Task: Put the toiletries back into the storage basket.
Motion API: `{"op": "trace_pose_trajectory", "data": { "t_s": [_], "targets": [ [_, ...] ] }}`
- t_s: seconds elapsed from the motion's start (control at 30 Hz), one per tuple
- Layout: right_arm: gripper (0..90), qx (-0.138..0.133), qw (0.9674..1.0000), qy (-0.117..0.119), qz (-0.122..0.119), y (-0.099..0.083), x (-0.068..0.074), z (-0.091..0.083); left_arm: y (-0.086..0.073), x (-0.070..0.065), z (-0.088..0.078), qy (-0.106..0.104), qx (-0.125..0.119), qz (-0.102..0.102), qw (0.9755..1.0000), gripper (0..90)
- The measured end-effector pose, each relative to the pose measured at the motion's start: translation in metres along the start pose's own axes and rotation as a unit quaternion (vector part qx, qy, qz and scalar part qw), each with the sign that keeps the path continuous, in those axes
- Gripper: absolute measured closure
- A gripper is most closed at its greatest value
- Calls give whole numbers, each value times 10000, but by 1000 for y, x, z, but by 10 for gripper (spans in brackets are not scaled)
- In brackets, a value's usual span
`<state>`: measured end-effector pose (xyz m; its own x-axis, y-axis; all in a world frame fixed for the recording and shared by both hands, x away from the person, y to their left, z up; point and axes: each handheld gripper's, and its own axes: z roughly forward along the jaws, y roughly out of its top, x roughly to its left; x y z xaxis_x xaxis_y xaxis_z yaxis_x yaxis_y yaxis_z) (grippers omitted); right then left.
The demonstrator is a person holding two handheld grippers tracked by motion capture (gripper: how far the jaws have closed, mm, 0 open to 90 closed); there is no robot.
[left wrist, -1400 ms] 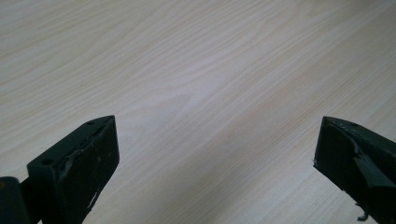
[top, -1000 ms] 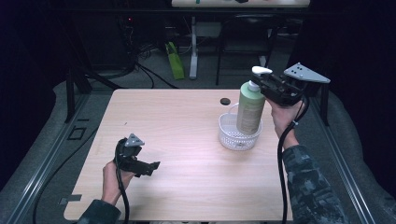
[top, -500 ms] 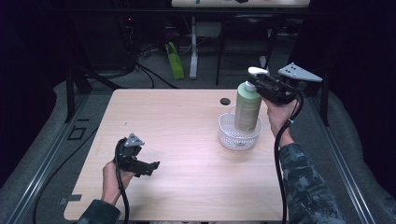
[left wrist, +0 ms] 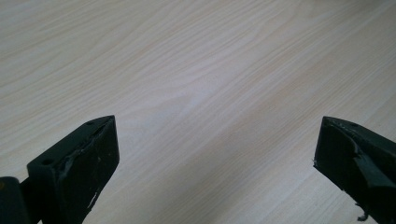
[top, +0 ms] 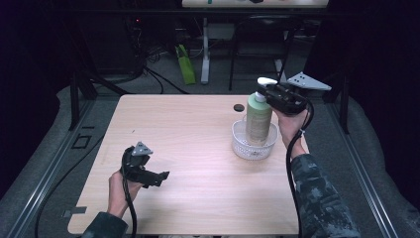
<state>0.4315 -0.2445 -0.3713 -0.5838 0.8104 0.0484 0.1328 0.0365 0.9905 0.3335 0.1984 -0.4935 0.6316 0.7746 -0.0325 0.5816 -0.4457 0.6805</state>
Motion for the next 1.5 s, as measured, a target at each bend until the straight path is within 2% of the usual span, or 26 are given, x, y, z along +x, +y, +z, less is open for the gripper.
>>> {"op": "trace_pose_trajectory", "data": {
  "t_s": [0.83, 1.5],
  "targets": [
    [672, 284, 9994, -60, 186, -32, -5, 5, 0, 0, 0, -14, 3, 23, 10000, 0],
    [672, 259, 9992, -80, 297, -47, -6, 9, 0, 0, 0, -16, 1, 43, 10000, 0]
  ]
}}
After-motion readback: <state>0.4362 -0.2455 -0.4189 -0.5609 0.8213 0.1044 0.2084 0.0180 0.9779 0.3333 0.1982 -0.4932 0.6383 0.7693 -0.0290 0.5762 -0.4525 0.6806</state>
